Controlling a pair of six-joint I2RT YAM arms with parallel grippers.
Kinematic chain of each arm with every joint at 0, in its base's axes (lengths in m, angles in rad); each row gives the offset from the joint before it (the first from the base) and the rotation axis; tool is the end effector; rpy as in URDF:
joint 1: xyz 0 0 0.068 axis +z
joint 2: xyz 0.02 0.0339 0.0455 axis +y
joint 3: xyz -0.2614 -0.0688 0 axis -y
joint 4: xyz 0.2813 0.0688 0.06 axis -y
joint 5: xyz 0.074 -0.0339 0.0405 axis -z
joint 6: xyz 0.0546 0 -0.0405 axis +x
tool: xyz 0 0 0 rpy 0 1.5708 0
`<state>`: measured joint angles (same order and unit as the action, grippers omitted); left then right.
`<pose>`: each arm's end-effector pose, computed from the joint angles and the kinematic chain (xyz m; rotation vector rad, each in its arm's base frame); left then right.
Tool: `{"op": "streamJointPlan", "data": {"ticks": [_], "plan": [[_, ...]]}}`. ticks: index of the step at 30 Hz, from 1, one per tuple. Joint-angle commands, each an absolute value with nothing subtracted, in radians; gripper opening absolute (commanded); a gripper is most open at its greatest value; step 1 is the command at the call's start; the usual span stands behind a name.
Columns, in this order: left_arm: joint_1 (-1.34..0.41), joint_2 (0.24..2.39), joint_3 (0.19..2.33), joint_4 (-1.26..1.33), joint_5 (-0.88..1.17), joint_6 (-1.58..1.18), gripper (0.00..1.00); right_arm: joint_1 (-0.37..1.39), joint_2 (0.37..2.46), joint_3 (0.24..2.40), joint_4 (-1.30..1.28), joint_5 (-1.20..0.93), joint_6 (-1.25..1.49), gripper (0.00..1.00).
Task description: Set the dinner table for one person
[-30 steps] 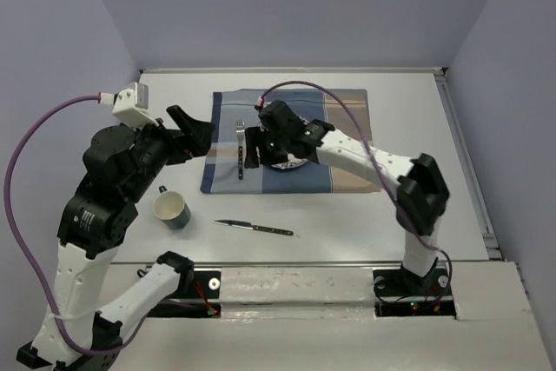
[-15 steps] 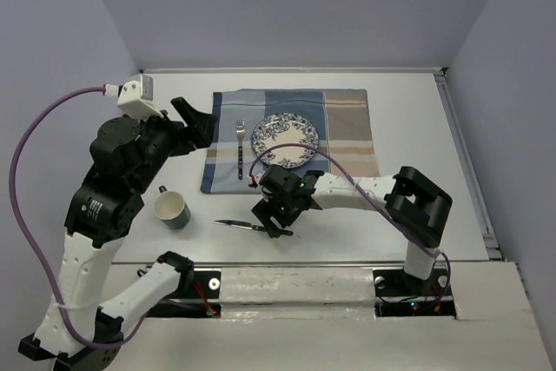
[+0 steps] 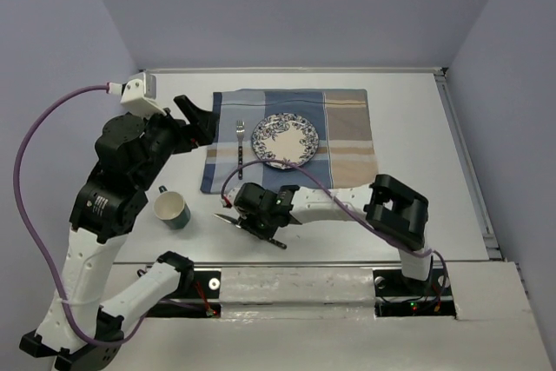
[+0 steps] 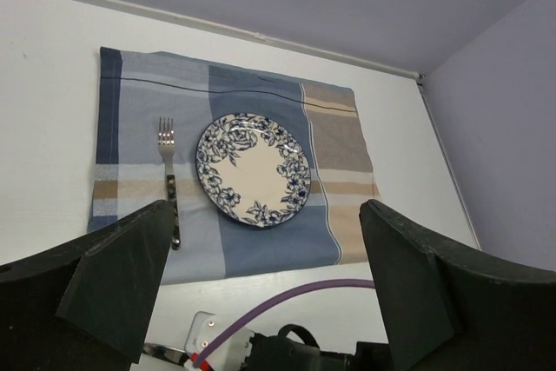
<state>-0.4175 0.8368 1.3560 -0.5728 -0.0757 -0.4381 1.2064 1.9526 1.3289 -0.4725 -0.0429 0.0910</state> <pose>0.1732 -0.0723 0.4924 -0.0765 1.6557 -0.5942 0.1545 0.4115 0.1261 -1.4696 2.3291 0.4495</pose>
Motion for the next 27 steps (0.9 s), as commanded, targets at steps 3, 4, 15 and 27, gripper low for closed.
{"op": "streamJointPlan", "data": {"ticks": [3, 4, 15, 27], "plan": [[-0.416, 0.83, 1.407, -0.552, -0.107, -0.405, 0.99, 1.208, 1.813, 1.382, -0.506, -0.046, 0.159, 0.0], [-0.416, 0.831, 1.411, -0.555, -0.109, -0.405, 0.99, 1.188, 1.781, 1.388, -0.508, -0.054, 0.173, 0.0], [-0.416, 0.785, 1.289, -0.489, -0.063, -0.436, 0.99, 0.652, 1.676, 1.433, -0.549, 0.146, 0.336, 0.0], [-0.416, 0.778, 1.238, -0.483, -0.055, -0.426, 0.99, 0.465, 1.907, 1.516, -0.578, 0.15, 0.336, 0.0]]}}
